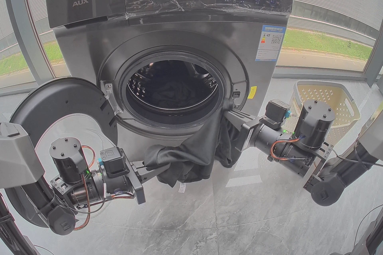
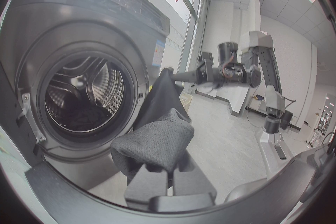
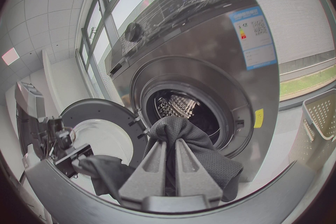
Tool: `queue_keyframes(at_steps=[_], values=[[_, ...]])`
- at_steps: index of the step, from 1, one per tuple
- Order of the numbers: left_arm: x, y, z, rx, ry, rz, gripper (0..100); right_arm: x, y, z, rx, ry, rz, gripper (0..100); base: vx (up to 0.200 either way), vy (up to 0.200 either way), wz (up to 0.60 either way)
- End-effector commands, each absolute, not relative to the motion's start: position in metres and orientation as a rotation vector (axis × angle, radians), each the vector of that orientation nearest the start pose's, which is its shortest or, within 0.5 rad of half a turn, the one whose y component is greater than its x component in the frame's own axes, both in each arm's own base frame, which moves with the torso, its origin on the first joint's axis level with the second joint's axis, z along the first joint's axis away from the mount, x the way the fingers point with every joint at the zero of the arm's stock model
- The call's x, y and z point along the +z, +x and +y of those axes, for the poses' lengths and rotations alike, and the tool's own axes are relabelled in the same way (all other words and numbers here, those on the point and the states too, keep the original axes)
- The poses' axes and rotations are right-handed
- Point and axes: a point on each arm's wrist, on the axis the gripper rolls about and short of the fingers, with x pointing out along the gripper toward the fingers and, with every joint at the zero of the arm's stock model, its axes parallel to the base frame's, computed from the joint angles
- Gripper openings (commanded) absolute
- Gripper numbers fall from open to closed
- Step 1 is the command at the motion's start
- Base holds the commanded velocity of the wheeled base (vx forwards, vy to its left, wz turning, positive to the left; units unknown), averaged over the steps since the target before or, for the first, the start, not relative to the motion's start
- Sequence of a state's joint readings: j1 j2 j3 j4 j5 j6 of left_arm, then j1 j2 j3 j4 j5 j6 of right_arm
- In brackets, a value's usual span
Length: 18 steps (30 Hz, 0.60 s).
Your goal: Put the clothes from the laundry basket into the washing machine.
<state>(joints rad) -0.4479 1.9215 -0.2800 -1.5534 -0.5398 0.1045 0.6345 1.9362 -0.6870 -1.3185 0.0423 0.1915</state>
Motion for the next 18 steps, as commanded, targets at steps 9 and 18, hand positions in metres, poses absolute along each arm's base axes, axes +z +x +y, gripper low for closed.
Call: queue_keyframes(at_steps=[9, 18], values=[[0.137, 0.231, -0.131, -1.009, -0.014, -0.096, 0, 0.108, 0.269, 0.221, 0.727, 0.181, 0.066, 0, 0.0, 0.0, 0.0], [0.141, 0.233, -0.133, -1.009, -0.015, -0.115, 0, 0.085, 0.254, 0.21, 0.724, 0.131, 0.173, 100, 0.0, 0.0, 0.0]])
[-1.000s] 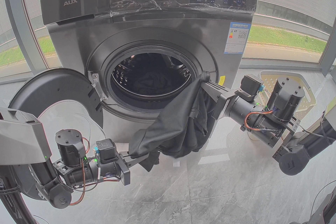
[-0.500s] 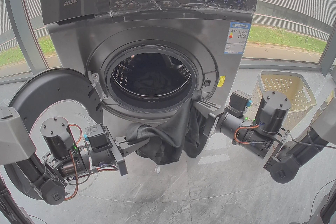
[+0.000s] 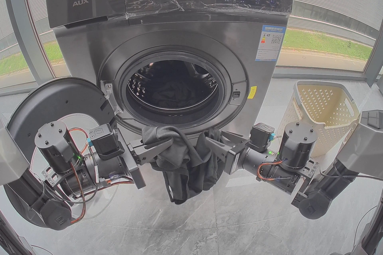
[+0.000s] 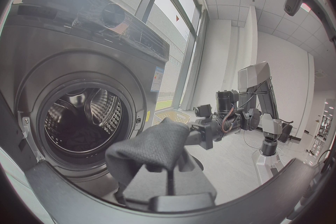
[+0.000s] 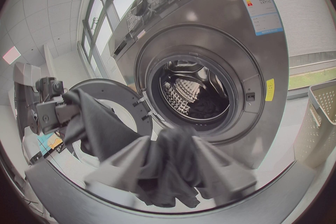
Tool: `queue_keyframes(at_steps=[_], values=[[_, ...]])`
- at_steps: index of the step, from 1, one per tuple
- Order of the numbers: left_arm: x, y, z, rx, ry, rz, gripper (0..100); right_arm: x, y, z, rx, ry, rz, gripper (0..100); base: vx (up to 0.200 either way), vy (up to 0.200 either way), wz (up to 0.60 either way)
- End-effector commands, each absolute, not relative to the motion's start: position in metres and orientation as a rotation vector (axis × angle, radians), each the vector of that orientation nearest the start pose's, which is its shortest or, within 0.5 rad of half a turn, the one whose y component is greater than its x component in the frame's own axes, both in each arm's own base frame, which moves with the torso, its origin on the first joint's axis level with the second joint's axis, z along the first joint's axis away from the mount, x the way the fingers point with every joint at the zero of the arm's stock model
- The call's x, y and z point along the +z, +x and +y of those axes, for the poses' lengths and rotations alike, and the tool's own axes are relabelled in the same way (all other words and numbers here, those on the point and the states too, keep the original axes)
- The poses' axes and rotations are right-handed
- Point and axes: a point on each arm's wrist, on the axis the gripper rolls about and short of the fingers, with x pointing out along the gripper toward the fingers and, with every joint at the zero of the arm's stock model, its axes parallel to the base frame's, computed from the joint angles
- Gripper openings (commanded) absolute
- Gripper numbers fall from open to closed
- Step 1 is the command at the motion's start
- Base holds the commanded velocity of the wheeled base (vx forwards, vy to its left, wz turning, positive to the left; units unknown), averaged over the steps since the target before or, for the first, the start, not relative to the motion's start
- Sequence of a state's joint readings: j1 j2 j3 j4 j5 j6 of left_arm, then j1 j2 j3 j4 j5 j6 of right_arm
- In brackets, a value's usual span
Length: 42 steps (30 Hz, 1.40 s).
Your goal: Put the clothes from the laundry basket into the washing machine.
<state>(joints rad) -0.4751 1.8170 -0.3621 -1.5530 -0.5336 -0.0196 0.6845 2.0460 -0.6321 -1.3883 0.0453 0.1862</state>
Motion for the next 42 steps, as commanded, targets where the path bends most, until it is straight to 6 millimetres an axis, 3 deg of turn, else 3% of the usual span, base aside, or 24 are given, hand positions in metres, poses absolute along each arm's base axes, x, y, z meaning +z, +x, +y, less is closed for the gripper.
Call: queue_keyframes(at_steps=[1, 8, 28, 38, 42], values=[[0.141, 0.232, -0.133, -1.008, -0.015, -0.116, 0, 0.082, 0.252, 0.208, 0.724, 0.12, 0.187, 100, 0.0, 0.0, 0.0], [0.143, 0.232, -0.133, -1.005, -0.016, -0.125, 0, 0.069, 0.241, 0.204, 0.737, 0.079, 0.242, 100, 0.0, 0.0, 0.0], [0.139, 0.235, -0.133, -0.986, -0.015, -0.109, 0, 0.082, 0.22, 0.232, 0.978, 0.117, 0.136, 100, 0.0, 0.0, 0.0], [0.141, 0.234, -0.133, -0.988, -0.015, -0.117, 0, 0.07, 0.263, 0.241, 0.911, 0.106, 0.085, 100, 0.0, 0.0, 0.0], [0.141, 0.233, -0.134, -0.992, -0.016, -0.118, 0, 0.069, 0.271, 0.246, 0.909, 0.103, 0.071, 100, 0.0, 0.0, 0.0]])
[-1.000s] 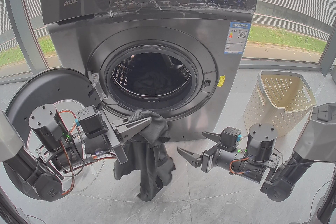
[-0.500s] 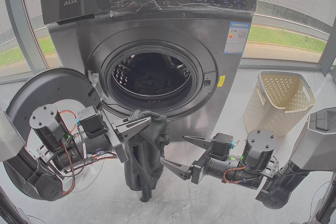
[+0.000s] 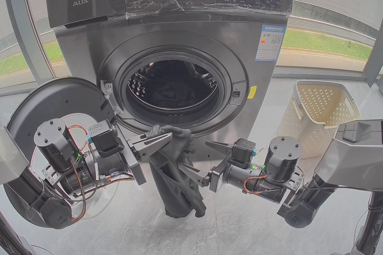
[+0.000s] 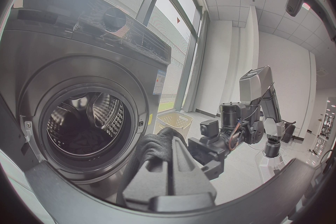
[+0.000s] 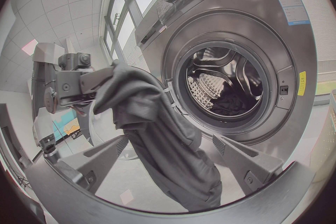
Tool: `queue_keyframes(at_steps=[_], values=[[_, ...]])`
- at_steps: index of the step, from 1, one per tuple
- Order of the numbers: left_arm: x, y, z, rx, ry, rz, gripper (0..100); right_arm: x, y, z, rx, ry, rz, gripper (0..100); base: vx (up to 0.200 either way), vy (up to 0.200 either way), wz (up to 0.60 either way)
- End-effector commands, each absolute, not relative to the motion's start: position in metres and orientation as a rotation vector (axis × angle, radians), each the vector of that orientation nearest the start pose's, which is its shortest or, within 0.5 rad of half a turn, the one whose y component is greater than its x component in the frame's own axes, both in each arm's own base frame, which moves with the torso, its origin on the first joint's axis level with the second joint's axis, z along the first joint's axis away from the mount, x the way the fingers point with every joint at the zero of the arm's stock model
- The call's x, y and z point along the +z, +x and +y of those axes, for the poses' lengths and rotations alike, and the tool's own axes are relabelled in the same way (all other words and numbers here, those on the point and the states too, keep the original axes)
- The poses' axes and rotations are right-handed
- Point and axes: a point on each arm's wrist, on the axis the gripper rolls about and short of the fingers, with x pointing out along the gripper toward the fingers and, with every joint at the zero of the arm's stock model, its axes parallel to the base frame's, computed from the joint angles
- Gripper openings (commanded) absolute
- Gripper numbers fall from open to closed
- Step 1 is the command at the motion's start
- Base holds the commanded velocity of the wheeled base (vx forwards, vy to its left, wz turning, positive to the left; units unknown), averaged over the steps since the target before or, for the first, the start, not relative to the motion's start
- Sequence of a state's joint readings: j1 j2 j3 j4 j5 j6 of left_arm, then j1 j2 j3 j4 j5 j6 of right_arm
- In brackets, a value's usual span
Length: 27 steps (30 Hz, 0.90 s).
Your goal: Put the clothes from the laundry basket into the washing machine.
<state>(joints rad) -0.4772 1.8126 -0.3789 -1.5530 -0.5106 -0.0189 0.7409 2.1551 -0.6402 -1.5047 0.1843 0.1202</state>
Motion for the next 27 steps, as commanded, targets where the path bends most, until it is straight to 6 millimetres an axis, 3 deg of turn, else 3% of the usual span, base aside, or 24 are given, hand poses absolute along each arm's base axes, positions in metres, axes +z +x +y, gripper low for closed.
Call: queue_keyframes(at_steps=[1, 15, 19, 20, 27], values=[[0.141, 0.232, -0.135, -0.997, -0.017, -0.118, 0, 0.069, 0.272, 0.248, 0.912, 0.1, 0.065, 100, 0.0, 0.0, 0.0], [0.14, 0.231, -0.137, -1.005, -0.013, -0.112, 0, 0.064, 0.281, 0.275, 0.96, 0.108, 0.01, 100, 0.0, 0.0, 0.0], [0.137, 0.231, -0.137, -1.006, -0.013, -0.103, 0, 0.065, 0.276, 0.278, 0.977, 0.108, 0.01, 100, 0.0, 0.0, 0.0], [0.136, 0.232, -0.137, -1.003, -0.013, -0.098, 0, 0.065, 0.272, 0.279, 0.984, 0.108, 0.015, 0, 0.0, 0.0, 0.0], [0.128, 0.239, -0.139, -0.994, -0.019, -0.069, 0, 0.07, 0.257, 0.275, 0.999, 0.107, 0.033, 0, 0.0, 0.0, 0.0]])
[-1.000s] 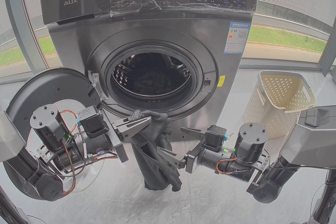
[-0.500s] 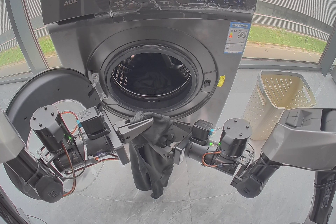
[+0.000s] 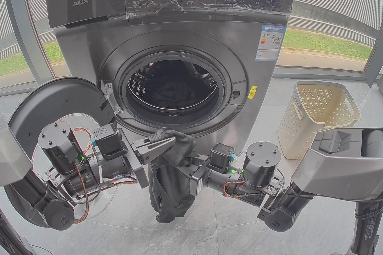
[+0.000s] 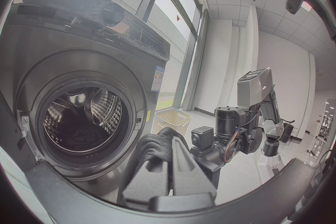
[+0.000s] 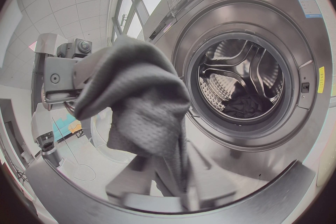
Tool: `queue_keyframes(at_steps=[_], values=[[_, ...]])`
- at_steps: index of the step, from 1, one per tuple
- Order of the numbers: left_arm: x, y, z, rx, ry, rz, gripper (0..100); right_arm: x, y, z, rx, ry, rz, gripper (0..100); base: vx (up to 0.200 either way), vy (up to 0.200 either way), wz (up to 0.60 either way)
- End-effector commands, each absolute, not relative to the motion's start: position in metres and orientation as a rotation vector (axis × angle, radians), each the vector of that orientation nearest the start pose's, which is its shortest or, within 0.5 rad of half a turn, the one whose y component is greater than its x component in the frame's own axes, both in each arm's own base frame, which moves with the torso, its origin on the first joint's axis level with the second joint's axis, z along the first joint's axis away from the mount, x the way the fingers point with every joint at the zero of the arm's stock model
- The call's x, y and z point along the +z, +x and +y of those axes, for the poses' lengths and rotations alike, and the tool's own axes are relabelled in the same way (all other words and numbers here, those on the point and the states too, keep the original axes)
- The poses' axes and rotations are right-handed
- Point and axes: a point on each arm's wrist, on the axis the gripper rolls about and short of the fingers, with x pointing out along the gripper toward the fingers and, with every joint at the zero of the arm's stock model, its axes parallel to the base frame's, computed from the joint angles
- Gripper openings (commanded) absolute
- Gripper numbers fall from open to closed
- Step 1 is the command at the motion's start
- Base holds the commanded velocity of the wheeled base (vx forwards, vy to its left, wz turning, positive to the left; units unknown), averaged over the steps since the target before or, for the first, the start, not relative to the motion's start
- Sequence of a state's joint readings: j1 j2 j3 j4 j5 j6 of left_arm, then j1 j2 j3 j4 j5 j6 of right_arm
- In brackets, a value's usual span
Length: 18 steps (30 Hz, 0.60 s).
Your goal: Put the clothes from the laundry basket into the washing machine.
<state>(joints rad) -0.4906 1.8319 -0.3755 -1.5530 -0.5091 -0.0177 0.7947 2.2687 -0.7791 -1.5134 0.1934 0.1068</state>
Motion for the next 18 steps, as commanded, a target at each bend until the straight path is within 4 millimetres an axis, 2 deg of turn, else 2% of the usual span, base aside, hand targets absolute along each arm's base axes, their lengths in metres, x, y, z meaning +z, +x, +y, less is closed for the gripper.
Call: queue_keyframes(at_steps=[1, 7, 8, 14, 18], values=[[0.129, 0.24, -0.139, -0.993, -0.019, -0.071, 0, 0.073, 0.251, 0.273, 1.003, 0.108, 0.034, 0, 0.0, 0.0, 0.0], [0.129, 0.242, -0.139, -0.991, -0.019, -0.074, 0, 0.08, 0.243, 0.269, 1.008, 0.118, 0.029, 0, 0.0, 0.0, 0.0], [0.129, 0.242, -0.139, -0.991, -0.02, -0.075, 100, 0.08, 0.242, 0.269, 1.01, 0.119, 0.03, 0, 0.0, 0.0, 0.0], [0.13, 0.248, -0.136, -0.956, -0.062, -0.059, 100, 0.088, 0.241, 0.263, 0.965, 0.136, 0.019, 0, 0.0, 0.0, 0.0], [0.127, 0.262, -0.129, -0.904, -0.059, -0.064, 100, 0.101, 0.243, 0.252, 0.907, 0.16, -0.006, 0, 0.0, 0.0, 0.0]])
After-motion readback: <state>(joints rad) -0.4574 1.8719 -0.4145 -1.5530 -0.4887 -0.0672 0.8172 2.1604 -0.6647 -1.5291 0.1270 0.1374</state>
